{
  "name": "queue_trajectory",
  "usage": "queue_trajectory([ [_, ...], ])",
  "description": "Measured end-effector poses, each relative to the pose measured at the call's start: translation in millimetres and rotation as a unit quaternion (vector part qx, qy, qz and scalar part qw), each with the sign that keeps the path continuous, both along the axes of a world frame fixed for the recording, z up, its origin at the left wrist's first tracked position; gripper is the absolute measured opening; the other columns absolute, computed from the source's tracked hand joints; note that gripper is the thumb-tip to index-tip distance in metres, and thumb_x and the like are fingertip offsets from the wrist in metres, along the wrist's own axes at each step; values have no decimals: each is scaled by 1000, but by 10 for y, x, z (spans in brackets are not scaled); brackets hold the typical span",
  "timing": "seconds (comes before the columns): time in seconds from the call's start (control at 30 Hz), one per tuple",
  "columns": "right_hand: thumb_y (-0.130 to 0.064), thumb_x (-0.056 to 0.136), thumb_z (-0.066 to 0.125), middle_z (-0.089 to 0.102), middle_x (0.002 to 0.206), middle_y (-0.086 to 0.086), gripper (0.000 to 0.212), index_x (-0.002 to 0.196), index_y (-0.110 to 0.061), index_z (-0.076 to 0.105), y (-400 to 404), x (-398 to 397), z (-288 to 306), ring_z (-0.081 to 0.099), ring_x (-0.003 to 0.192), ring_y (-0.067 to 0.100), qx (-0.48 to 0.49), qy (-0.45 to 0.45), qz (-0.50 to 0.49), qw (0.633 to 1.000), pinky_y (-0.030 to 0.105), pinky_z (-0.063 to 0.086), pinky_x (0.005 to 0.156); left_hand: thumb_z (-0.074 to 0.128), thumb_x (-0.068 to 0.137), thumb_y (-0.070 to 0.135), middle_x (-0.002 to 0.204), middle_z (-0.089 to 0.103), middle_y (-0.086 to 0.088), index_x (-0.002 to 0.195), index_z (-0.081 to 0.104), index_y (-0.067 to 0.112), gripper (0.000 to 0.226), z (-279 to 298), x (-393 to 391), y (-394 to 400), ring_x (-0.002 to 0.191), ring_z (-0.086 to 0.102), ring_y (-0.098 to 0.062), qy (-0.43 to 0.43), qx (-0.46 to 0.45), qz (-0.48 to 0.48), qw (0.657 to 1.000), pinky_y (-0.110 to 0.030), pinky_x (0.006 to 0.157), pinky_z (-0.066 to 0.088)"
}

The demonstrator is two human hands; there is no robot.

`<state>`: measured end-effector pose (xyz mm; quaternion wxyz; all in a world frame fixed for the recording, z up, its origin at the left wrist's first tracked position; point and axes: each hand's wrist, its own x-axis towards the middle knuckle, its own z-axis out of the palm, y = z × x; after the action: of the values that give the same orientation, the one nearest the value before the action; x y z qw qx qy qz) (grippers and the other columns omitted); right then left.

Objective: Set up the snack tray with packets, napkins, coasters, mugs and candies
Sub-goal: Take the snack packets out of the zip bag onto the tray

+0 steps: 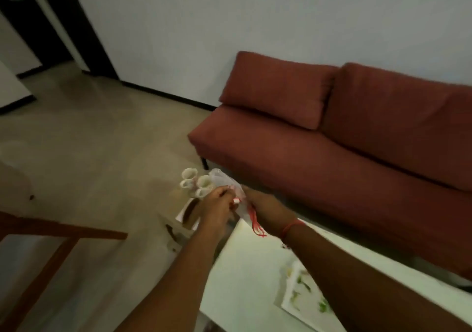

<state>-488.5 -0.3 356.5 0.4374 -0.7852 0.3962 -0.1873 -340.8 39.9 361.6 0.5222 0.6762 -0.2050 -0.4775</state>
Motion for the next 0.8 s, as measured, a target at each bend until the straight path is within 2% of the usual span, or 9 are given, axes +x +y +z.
queue_trajectory([
  [0.1, -37, 94, 48, 70, 119, -8, 33, 122, -31, 66, 179, -1016, 296, 63, 114, 14, 16, 8, -56, 998, 35, 45, 104, 57, 93, 5, 82, 71, -10, 96, 70, 6, 13, 240, -799, 105, 70, 66, -18, 61, -23, -47, 997, -27, 63, 55],
  [0.2, -13, 91, 56, 71, 105, 8, 31, 120, -17, 64, 383, -1983, 485, 66, 97, 28, -56, 126, -119, 983, 36, 52, 86, 55, 93, 2, 69, 62, -8, 82, 65, 8, 16, 454, -1499, 200, 59, 53, -14, 114, -4, -93, 989, -22, 52, 49],
  [0.27, -10, 89, 54, 73, 96, 10, 26, 112, -16, 64, 538, -2530, 488, 68, 88, 31, -73, 154, -189, 967, 36, 54, 79, 54, 93, 2, 64, 59, -8, 79, 61, 7, 17, 561, -1857, 241, 56, 50, -15, 137, 15, -118, 983, -23, 51, 47],
  [0.33, -9, 89, 50, 73, 92, 16, 21, 107, -13, 62, 716, -3028, 435, 68, 83, 37, -63, 168, -260, 949, 39, 54, 74, 53, 93, 2, 71, 59, -10, 85, 61, 7, 12, 688, -2171, 285, 61, 51, -17, 152, 26, -138, 978, -27, 55, 47],
  [0.43, -4, 90, 52, 68, 100, 23, 29, 118, -7, 54, 967, -3614, 357, 64, 84, 37, -25, 173, -362, 916, 36, 49, 70, 55, 92, 1, 87, 61, -13, 104, 60, 8, 15, 889, -2523, 325, 75, 56, -21, 167, 13, -167, 972, -31, 62, 50],
  [0.5, -7, 94, 49, 66, 106, 24, 34, 128, -9, 50, 1129, -3855, 347, 61, 87, 36, 6, 146, -438, 887, 34, 46, 73, 54, 92, 0, 95, 63, -16, 113, 59, 14, 26, 1034, -2733, 325, 82, 58, -23, 176, 2, -189, 966, -33, 67, 52],
  [0.57, -11, 96, 48, 66, 108, 24, 37, 134, -11, 47, 1253, -3953, 342, 62, 98, 40, 21, 105, -488, 866, 35, 47, 80, 49, 94, -2, 92, 61, -16, 112, 62, 16, 28, 1164, -2918, 306, 77, 57, -22, 186, -6, -207, 961, -33, 66, 52],
  [0.73, -38, 101, 47, 68, 112, -5, 27, 119, -27, 64, 1655, -3840, 306, 63, 108, 18, 34, -53, -417, 907, 30, 49, 90, 41, 96, -1, 61, 59, -9, 94, 62, 9, 24, 1437, -3194, 289, 49, 56, -14, 207, -10, -230, 951, -30, 59, 51],
  [0.8, -47, 101, 43, 71, 108, -2, 34, 110, -27, 68, 1788, -3769, 320, 66, 104, 18, 61, -141, -416, 897, 36, 53, 90, 42, 97, 1, 65, 56, -8, 90, 61, 8, 22, 1532, -3197, 277, 52, 55, -14, 219, -15, -222, 950, -29, 60, 49],
])
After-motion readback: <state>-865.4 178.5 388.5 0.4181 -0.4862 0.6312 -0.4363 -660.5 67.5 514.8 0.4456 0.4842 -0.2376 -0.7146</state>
